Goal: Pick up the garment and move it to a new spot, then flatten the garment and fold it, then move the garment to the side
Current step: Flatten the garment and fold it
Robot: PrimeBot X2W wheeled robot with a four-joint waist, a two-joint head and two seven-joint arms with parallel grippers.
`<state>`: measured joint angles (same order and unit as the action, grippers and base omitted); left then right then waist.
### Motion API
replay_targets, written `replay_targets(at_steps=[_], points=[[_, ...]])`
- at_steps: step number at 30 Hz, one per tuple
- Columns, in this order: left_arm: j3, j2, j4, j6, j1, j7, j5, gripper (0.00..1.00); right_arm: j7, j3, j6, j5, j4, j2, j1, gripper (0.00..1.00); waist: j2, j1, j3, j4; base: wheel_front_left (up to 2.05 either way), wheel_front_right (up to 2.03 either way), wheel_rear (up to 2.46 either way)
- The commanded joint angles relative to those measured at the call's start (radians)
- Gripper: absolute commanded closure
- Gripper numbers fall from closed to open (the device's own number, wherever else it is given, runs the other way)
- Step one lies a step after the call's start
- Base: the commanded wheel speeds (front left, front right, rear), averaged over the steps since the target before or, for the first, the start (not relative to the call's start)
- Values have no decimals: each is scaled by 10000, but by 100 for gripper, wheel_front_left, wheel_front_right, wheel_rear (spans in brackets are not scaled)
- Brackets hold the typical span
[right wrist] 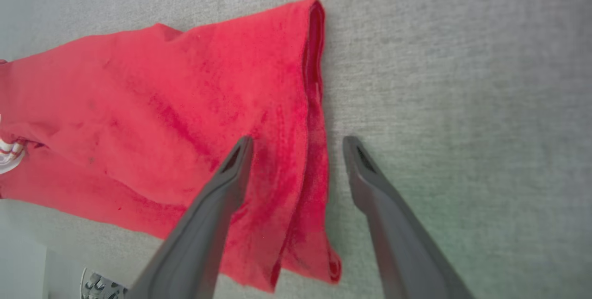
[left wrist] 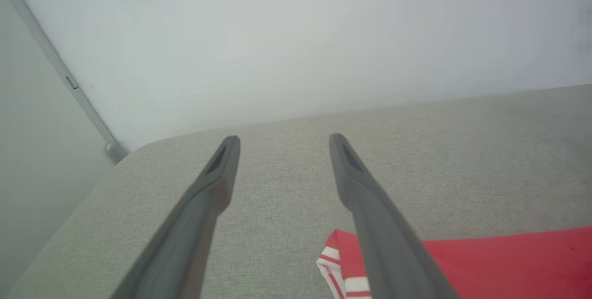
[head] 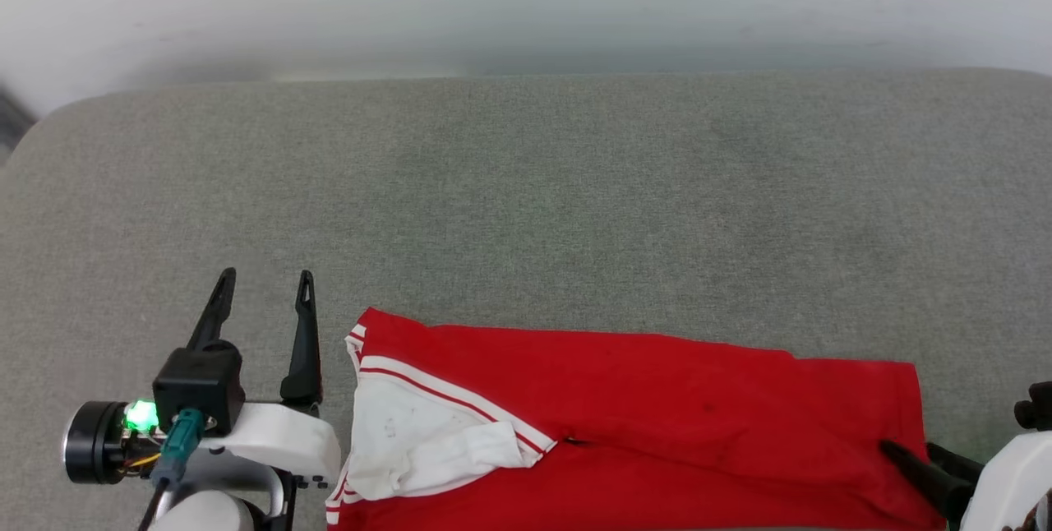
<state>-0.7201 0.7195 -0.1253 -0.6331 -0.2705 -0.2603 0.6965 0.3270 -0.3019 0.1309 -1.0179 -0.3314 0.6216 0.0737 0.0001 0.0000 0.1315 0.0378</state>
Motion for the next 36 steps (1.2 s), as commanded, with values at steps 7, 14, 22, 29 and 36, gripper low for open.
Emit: replay_targets(at_steps=[7,14,22,29,36], points=[[1664,-1460,-28,542,1523,-58,-1704,0,859,-755,-2,-384,-113,-672,-281,0,-1,0,173,256,0,0,0],[3070,-2877,129,1152,2500,-59,-3070,0,987,-1191,-1,-178,-533,-1053,-153,0,-1,0,141,370,0,0,0],[4210,-4049,186,1850,3348,-49,-4307,0,663,-923,-4,58,-631,-689,183,100,-1,0,-136,356,0,0,0],[5067,-4806,315,2696,3945,-49,-5427,0,657,-228,-9,28,-386,403,224,100,-1,0,-592,308,0,0,0],[5512,-5169,345,3236,4252,-49,-5834,0,1330,246,-7,228,-728,1336,-29,100,-1,0,-857,289,0,0,0]])
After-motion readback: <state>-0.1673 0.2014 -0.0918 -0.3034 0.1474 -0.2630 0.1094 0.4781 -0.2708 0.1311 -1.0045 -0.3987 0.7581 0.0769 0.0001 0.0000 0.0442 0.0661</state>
